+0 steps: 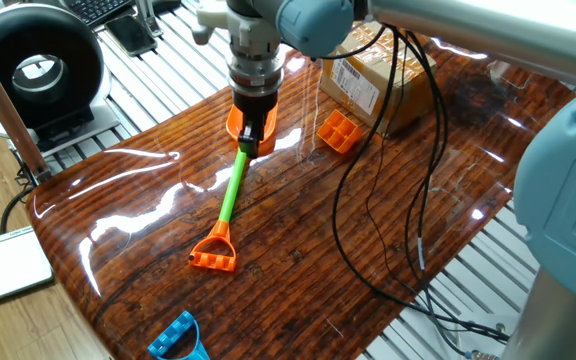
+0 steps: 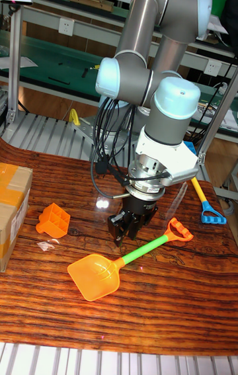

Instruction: Use a shovel to scoop up an object

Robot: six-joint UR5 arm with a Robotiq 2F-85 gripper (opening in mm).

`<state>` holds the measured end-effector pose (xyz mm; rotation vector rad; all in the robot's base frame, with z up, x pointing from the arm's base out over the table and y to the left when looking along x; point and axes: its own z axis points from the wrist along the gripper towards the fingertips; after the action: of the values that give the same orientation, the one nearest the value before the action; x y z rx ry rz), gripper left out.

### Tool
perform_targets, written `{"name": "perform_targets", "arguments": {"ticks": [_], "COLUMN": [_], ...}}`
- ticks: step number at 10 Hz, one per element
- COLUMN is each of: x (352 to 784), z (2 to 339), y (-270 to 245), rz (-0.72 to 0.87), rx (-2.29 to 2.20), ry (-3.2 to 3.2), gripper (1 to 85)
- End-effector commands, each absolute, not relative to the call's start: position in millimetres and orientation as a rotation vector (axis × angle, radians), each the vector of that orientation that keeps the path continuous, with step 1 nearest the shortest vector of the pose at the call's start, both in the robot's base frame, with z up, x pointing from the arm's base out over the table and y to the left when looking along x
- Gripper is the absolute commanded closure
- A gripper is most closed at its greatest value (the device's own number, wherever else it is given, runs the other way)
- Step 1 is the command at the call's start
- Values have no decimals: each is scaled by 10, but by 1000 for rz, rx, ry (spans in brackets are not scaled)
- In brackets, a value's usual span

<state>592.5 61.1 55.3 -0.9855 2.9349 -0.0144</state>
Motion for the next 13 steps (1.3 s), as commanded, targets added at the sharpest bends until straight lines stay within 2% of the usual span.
{"name": "perform_targets", "arguments": {"ticks": [1, 7, 9, 13], "x": [5963, 6267, 6302, 6341], "z": [571, 466, 488, 491], "y": [665, 1003, 929, 972], "rz": [17, 36, -24, -9], "rx": [-974, -947, -980, -1008], "ry": [2917, 2913, 2909, 2879], "gripper": [417, 410, 430, 407]}}
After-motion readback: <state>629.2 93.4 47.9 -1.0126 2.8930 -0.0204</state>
